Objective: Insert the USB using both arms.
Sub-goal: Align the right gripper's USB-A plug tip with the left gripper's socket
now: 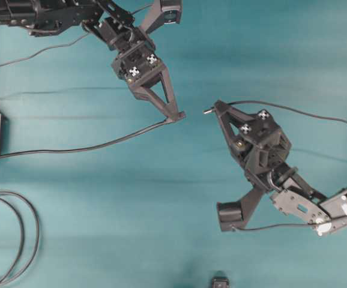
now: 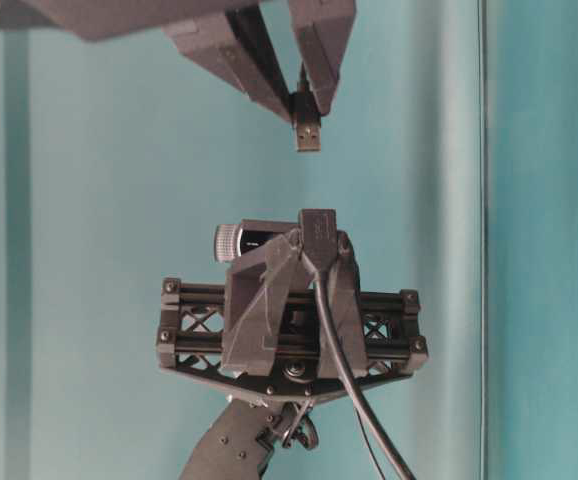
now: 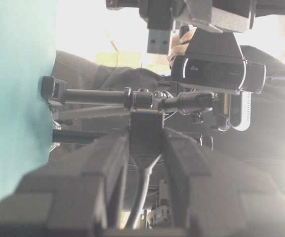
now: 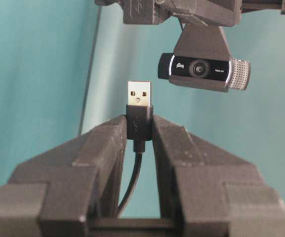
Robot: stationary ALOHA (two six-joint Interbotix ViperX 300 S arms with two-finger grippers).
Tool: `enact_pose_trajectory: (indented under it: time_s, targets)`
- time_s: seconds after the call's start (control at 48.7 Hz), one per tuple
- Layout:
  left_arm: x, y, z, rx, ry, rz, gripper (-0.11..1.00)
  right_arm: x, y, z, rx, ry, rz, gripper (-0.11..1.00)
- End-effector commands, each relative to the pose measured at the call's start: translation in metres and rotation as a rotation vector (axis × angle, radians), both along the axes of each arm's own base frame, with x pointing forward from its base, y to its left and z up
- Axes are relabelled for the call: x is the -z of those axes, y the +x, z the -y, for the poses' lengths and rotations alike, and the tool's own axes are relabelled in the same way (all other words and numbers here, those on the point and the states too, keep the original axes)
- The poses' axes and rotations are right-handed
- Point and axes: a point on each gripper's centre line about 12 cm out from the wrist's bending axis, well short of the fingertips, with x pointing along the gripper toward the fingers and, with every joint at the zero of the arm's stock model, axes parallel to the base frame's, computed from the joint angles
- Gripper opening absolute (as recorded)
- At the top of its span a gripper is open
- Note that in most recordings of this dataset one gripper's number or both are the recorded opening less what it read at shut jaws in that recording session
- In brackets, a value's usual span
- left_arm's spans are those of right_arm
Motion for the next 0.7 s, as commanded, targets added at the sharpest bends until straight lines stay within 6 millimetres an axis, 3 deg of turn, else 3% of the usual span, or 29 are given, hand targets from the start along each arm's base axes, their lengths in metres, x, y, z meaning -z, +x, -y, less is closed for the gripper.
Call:
enact_pose_trajectory:
  time_s: [0.0, 0.677]
  targets:
    - [-0.011, 0.002, 0.004, 0.014, 0.001, 0.022, 0.29, -0.009, 0.004, 0.000, -0.002, 0.020, 0.030, 0.18]
    - [-0.010, 0.003, 0.005, 0.013, 0.006, 0.028, 0.29, -0.006, 0.022, -0.006, -0.013, 0.042, 0.034, 0.18]
